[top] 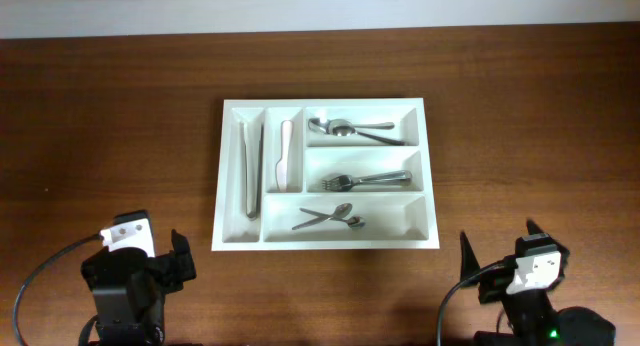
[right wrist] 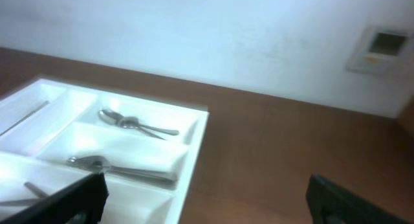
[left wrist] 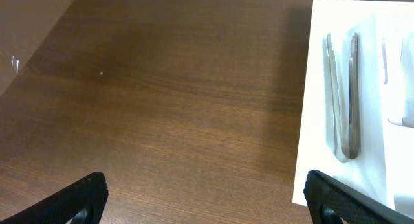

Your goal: Pack container

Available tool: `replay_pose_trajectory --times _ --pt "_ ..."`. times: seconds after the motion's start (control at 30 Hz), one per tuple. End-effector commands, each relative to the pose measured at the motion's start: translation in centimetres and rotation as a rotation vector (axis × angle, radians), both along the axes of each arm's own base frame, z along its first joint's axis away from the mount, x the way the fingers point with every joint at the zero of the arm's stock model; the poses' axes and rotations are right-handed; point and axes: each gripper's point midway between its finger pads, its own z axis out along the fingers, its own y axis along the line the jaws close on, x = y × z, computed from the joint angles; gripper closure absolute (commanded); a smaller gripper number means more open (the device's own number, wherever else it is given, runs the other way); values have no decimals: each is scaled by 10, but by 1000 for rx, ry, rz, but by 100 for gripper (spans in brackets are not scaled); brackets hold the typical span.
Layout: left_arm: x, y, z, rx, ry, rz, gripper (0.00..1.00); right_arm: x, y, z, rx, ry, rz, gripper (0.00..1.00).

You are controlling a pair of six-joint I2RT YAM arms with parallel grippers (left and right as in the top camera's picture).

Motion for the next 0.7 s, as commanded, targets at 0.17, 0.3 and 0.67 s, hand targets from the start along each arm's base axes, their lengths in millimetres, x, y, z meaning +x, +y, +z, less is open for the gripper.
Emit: replay_pose_trajectory --times 0.17,0.3,0.67 --pt "-1 3 -1 1 -2 23 1 36 7 -5 -53 -241 55 1" --pt "-1 3 -1 1 -2 23 1 48 -23 -37 -22 -179 -126 1" --pt "-1 3 -1 1 -2 23 1 50 -22 -97 47 12 -130 1"
